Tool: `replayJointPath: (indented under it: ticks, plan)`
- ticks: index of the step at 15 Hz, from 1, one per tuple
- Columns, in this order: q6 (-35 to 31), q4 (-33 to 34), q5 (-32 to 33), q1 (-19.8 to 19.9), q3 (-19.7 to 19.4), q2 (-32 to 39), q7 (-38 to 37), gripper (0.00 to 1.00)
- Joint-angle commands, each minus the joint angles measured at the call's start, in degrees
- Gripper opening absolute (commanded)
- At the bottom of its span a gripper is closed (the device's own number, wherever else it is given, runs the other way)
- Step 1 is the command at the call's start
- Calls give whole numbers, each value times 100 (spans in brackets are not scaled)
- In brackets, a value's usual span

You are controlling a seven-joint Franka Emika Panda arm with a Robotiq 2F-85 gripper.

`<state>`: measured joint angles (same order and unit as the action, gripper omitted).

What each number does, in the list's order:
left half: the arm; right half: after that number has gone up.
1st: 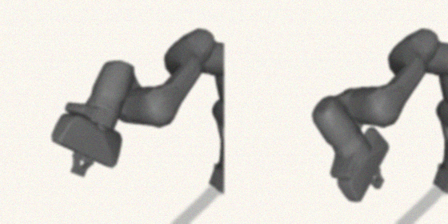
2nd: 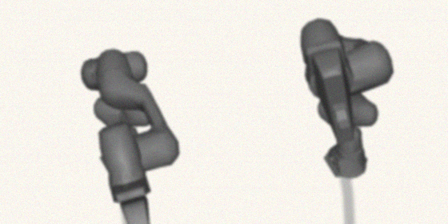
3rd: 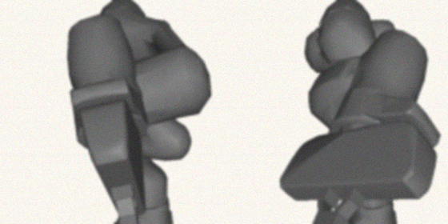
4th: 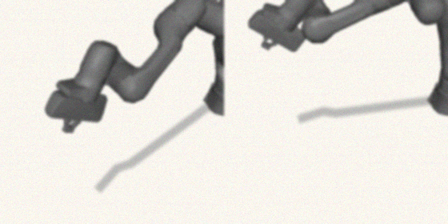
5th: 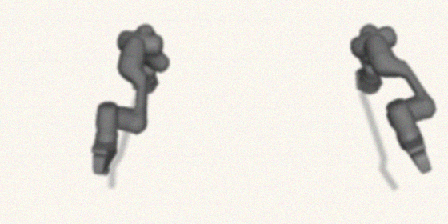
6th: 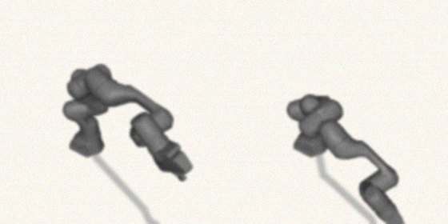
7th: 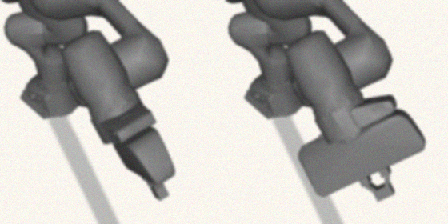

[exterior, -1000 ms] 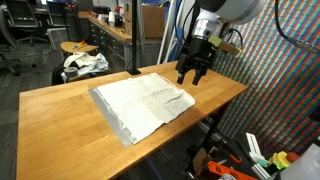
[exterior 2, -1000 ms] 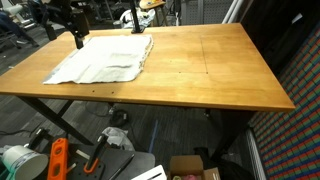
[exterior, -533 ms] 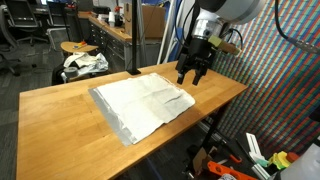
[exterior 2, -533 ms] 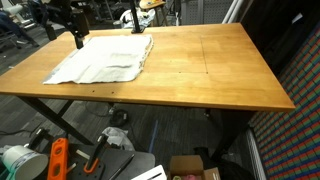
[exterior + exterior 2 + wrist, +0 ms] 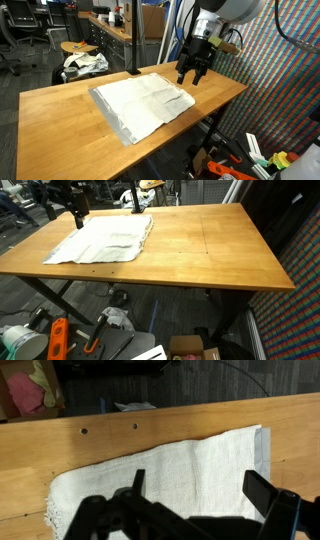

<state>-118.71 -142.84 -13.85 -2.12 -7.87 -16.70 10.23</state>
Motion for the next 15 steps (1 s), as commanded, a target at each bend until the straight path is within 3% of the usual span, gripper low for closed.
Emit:
replayJointPath:
  ticks: [1,7,15]
  plan:
    - [16,8,-31,112,107,6,27,100]
    - [44,421,-37,208,61,775,51,100]
    - [-948,1243,-106,710,4,2367,735,100]
